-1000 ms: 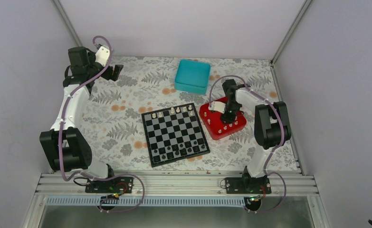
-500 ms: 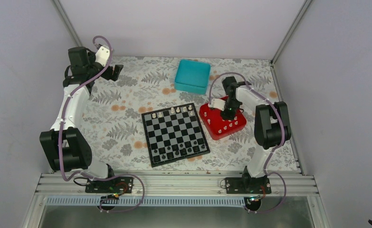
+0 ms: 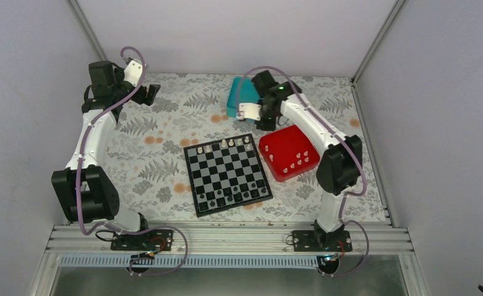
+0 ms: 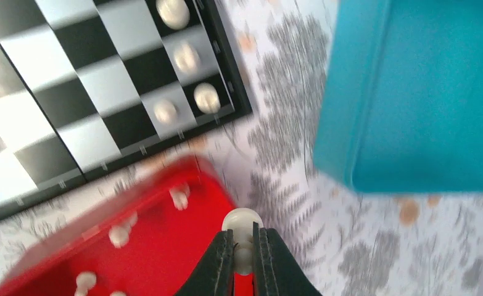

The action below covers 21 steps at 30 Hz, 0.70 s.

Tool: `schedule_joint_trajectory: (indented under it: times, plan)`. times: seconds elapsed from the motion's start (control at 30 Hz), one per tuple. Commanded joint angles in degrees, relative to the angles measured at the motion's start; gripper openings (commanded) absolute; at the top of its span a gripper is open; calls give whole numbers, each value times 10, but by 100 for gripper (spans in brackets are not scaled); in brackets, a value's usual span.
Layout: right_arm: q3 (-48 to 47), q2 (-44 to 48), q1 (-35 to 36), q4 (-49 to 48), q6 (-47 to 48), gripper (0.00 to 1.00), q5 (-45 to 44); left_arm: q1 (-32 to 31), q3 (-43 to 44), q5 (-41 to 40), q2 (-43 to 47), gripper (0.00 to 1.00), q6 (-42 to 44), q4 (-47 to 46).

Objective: Set up the chess pieces on the board
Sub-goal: Place the chess piece on the chessboard.

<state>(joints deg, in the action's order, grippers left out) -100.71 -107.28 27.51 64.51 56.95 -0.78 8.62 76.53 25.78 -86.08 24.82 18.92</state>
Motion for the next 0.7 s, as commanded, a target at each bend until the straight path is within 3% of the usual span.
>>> schedule_joint_trajectory:
  times: [0.0, 0.67]
  plan:
    - [-44, -56, 58, 36, 4, 6, -11, 4, 9, 17, 4, 100, 1, 1]
    - [-52, -174, 110, -4, 23, 7, 39, 4, 6, 19, 4, 100, 0, 0]
